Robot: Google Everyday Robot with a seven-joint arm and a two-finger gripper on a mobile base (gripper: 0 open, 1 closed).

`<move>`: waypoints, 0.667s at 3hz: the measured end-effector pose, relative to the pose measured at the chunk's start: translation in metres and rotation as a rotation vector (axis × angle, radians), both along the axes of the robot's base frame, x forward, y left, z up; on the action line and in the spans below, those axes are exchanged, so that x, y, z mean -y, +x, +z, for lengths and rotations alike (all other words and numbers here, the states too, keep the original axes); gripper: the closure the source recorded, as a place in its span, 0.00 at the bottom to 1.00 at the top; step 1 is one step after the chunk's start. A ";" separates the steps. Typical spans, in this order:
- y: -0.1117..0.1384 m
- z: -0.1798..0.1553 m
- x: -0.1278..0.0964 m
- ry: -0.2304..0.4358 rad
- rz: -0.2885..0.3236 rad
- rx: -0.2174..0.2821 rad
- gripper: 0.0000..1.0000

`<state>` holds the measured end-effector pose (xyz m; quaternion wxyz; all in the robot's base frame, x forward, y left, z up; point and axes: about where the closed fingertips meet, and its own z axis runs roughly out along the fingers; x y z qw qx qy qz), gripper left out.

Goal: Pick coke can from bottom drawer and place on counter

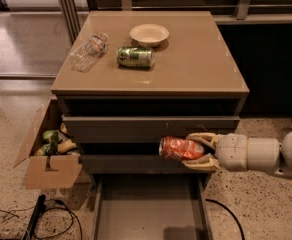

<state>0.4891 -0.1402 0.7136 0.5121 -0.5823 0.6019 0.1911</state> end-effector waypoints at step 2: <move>0.016 0.018 -0.001 -0.026 -0.001 0.021 1.00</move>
Offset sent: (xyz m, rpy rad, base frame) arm 0.0458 -0.0033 0.0525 -0.0744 -0.0617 -0.0116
